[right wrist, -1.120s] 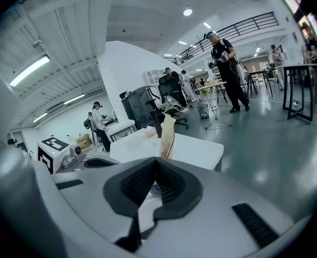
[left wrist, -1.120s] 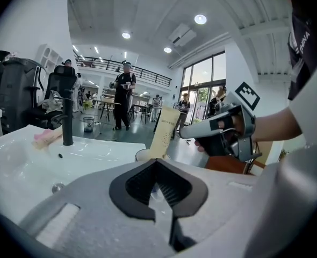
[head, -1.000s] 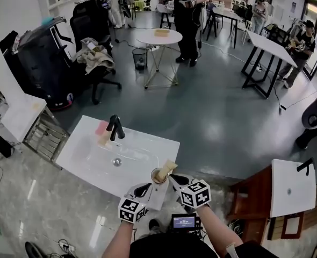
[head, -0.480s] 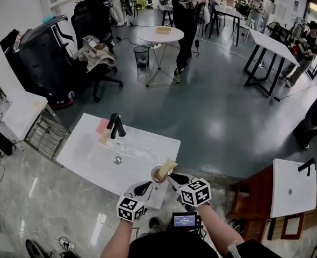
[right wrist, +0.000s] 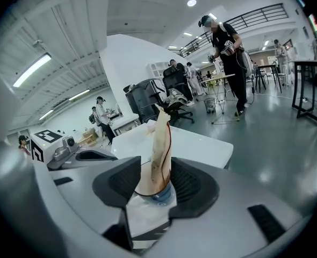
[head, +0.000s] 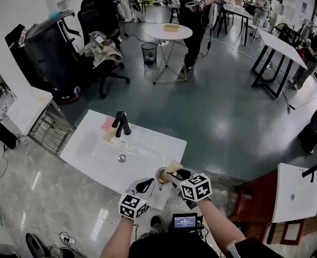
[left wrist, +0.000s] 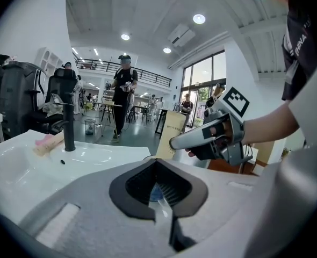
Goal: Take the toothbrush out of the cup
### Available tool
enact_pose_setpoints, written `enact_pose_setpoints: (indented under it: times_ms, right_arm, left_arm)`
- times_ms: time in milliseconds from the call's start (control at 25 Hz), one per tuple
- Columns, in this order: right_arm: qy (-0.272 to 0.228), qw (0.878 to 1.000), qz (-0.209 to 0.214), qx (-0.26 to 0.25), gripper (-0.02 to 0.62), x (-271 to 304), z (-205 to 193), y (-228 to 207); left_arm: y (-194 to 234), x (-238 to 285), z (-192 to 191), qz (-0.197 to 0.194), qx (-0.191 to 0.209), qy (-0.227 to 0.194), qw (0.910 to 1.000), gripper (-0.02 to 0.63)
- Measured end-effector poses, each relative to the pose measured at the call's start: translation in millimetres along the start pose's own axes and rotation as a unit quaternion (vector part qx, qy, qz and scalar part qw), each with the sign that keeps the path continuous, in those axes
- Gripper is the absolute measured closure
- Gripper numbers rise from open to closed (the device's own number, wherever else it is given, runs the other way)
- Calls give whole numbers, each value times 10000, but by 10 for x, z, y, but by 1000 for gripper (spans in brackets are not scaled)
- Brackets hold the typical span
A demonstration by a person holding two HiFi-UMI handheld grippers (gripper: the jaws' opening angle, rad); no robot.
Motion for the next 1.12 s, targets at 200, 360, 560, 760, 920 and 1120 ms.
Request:
enact_pose_setpoints:
  times_ms: [200,360,560,760,920,1120]
  right_arm:
    - [156,9998,47,-108,423,148,-9,24]
    - [232,9996,16,-144,452,218,-50,-2]
    - [255,9995,-88,-174,521,281,-56,-32]
    - [245,9994,-113,-209,554,303,-51,-37]
    - [259,9993,-74,-245,557,304,-56,-15]
    - [163,9996,-60,-237,557,237,-13,3]
  left_arm:
    - [21,-22,-136,70,-87,134,9998,595]
    - [22,-50,-238,137,-169,204,9996,595]
    - [51,-80,-304,203,-270,250,9991,595]
    - [65,-97,-371,259,-334,281,9987,595]
    - [61,-98,-398,289,-352,278,9986,595]
    - [25,-102,-362,297,-335,220,9988,595]
Point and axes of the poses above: the fingertips, and each gripper's own axes: x forward along the fingers, y to its left, z out of its top, the point moved 2 cm from there along -x, backward along the fingers, and after that the axes turned 2 degrees about y, right-handed, at the moved point
